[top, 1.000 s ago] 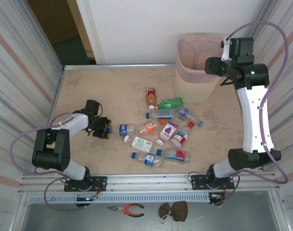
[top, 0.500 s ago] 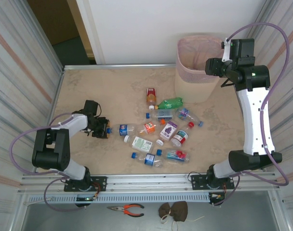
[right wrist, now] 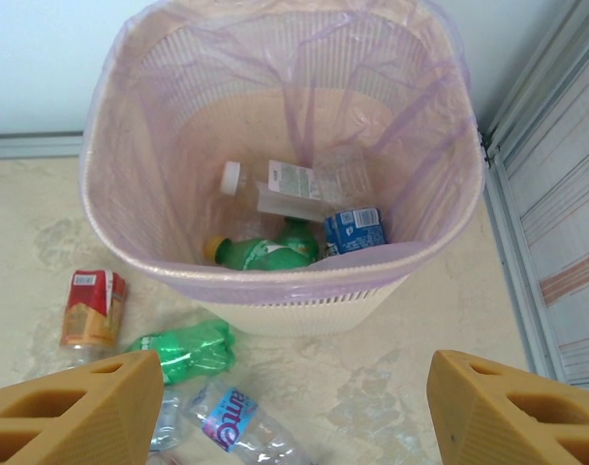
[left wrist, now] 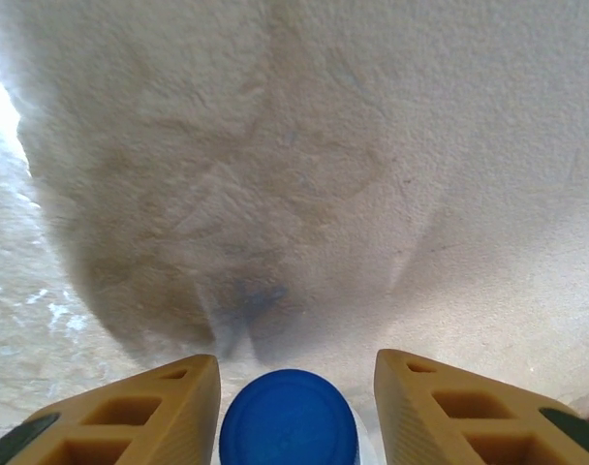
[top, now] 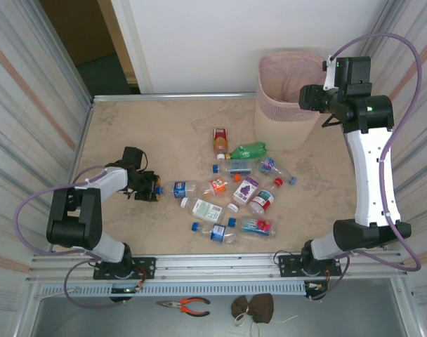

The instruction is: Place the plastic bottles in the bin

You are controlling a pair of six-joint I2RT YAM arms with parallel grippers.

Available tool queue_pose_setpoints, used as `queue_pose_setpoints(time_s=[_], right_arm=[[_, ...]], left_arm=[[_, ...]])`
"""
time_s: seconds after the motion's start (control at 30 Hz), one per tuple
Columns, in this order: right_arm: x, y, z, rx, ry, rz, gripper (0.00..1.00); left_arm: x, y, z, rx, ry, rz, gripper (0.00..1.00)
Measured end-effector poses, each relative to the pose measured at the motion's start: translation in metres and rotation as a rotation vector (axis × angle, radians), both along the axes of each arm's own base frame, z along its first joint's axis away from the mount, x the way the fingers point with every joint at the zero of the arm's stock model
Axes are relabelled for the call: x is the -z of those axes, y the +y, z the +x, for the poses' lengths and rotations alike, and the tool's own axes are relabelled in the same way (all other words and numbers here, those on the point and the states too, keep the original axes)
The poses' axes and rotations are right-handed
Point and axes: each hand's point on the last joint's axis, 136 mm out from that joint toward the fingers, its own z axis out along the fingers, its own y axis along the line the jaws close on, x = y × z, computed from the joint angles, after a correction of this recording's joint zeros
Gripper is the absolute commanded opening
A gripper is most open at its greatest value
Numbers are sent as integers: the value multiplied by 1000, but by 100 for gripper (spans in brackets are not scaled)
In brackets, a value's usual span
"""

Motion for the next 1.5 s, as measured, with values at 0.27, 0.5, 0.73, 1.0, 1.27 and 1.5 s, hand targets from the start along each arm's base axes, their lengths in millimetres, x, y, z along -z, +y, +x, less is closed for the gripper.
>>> queue_pose_setpoints(time_s=[0.27,0.5,0.73,1.0,1.27,1.5], right_arm=[[-2,1,-3,-2,-8,0,71],[-4,0,-5,0,-14,-1,70],[-6,0,-6,2,-22,-4,70],[-14,2,-11,-3,-47,-5,69],[-9,35,-17,-137,-92,68,70],[0,83,-31,-357,-156,182,70]], left_arm=[[-1,-1,3,-6,-10,-10,41],[0,-2,3,-14,-13,-17,30],[-7,0,4,-22,-33,-17,25],[-54,21,16,15,-208,63,19],[-146,24,60,246,-601,217,0],[-227,1,75,461,-1037,273,0]])
